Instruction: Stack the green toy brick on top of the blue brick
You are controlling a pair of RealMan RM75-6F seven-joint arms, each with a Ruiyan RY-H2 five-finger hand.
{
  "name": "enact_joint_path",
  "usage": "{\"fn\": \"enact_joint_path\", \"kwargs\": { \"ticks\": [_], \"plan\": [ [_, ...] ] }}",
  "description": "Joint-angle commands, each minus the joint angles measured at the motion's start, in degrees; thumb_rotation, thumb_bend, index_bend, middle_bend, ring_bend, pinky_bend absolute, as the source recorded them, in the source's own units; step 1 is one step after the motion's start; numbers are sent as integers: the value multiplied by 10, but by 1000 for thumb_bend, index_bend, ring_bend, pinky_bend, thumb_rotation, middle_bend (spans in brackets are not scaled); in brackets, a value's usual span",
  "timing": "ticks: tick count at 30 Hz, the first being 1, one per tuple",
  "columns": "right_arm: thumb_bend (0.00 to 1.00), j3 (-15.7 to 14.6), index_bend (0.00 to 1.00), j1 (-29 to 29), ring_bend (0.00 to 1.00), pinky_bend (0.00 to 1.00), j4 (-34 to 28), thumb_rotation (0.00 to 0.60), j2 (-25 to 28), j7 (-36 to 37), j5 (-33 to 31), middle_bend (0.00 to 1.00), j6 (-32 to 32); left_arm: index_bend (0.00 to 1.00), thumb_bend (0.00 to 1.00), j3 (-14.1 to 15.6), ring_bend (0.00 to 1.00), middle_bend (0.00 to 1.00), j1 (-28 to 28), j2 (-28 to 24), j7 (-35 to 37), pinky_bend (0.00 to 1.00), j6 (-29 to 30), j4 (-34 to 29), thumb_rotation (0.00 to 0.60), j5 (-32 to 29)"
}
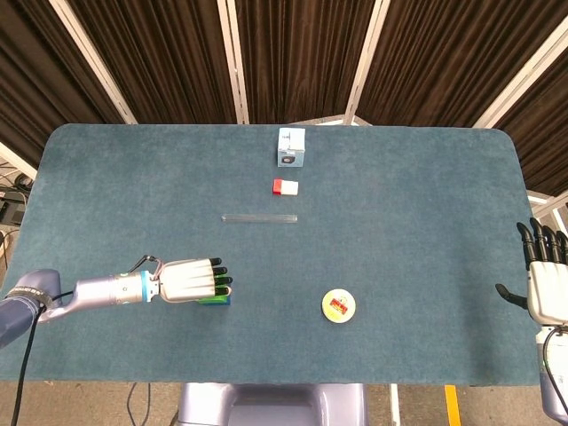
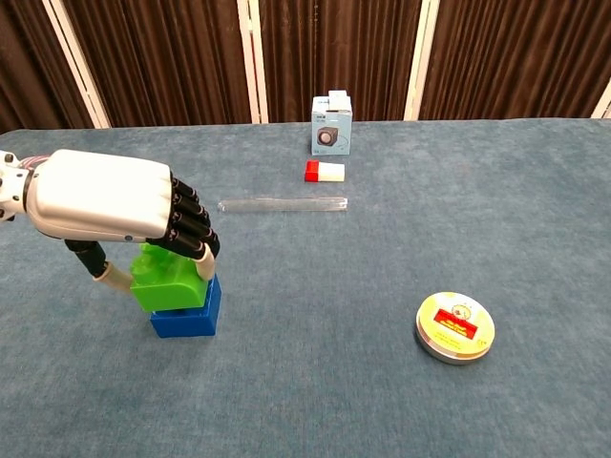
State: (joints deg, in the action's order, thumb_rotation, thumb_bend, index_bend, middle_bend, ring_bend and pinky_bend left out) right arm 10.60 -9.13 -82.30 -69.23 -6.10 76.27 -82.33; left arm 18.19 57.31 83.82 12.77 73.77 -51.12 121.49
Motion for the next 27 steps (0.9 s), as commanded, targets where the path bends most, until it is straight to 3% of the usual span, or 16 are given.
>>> {"fn": "enact_joint_path", "kwargs": {
  "ticks": [1, 17, 20, 22, 23, 25, 27],
  "plan": [
    [0, 0, 0, 0, 0, 0, 0, 600, 0, 0, 0, 0, 0, 623, 318, 0, 422, 510, -1, 4, 0, 410, 0, 3, 600, -1],
    [0, -1, 0, 0, 0, 0, 1, 600, -1, 0, -1, 0, 2, 599, 318, 5, 411, 490, -6, 35, 2, 406, -13, 37, 600, -8],
    [0, -1, 0, -1, 0, 0, 1, 600, 0, 0, -2, 0, 3, 393, 259, 7, 303, 324, -7, 38, 2, 335, -6, 44, 600, -6],
    [0, -1, 0, 0, 0, 0, 2, 600, 0, 1, -2, 0, 3, 146, 169, 8, 137, 104, -7, 39, 2, 209, -1, 48, 600, -4],
    [0, -1, 0, 0, 0, 0, 2, 600, 0, 2, -2, 0, 3, 86, 148, 9, 87, 56, -8, 38, 3, 170, 5, 50, 600, -3],
    [0, -1, 0, -1, 0, 0, 2, 600, 0, 1, -3, 0, 3, 4, 122, 10, 9, 0, -9, 36, 6, 97, 15, 52, 600, -2],
    [0, -1, 0, -1, 0, 0, 2, 600, -1, 1, -2, 0, 3, 0, 120, 9, 0, 0, -11, 33, 3, 77, 30, 53, 600, 0]
  ]
}}
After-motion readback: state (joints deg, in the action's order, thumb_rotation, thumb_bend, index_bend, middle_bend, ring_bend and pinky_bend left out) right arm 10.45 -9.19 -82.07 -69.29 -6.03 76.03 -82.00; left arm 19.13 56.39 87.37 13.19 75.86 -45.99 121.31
